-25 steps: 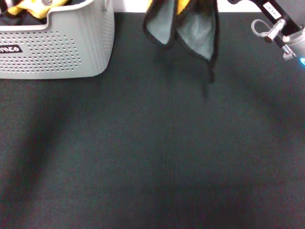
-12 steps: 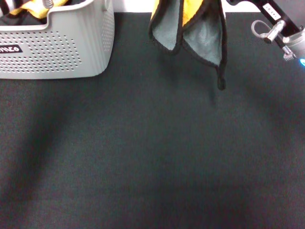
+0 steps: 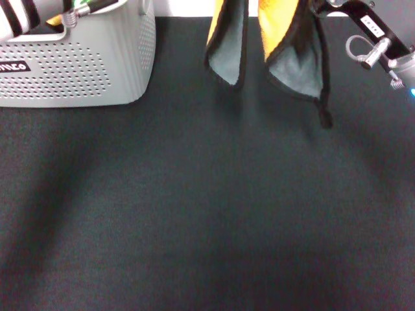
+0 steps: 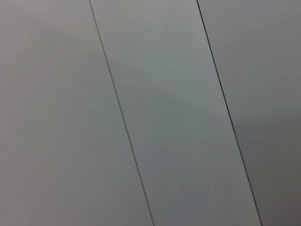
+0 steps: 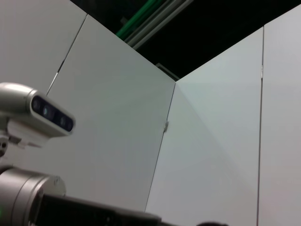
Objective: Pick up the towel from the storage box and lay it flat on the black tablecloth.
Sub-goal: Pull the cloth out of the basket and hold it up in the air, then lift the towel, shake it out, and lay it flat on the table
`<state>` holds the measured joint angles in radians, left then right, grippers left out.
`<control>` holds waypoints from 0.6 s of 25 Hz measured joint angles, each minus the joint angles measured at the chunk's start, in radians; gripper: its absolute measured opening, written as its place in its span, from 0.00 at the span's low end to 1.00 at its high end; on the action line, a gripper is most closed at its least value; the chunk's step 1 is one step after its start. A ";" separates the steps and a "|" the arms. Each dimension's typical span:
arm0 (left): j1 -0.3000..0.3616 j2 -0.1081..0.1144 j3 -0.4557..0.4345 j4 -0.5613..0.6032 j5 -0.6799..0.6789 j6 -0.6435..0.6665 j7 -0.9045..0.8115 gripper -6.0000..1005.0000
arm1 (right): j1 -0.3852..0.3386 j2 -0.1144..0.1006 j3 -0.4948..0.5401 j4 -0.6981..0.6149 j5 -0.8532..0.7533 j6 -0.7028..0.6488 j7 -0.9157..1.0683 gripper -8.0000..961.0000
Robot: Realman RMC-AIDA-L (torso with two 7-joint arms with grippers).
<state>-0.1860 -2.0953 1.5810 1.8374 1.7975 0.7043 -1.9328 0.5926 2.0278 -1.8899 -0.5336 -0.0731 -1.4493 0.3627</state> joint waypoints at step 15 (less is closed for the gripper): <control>0.051 0.001 0.008 -0.200 -0.020 0.004 0.093 0.16 | -0.028 -0.014 0.047 -0.007 -0.012 0.010 0.057 0.02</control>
<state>-0.1349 -2.0947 1.5891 1.6371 1.7777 0.7081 -1.8399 0.5648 2.0141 -1.8429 -0.5403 -0.0856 -1.4388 0.4192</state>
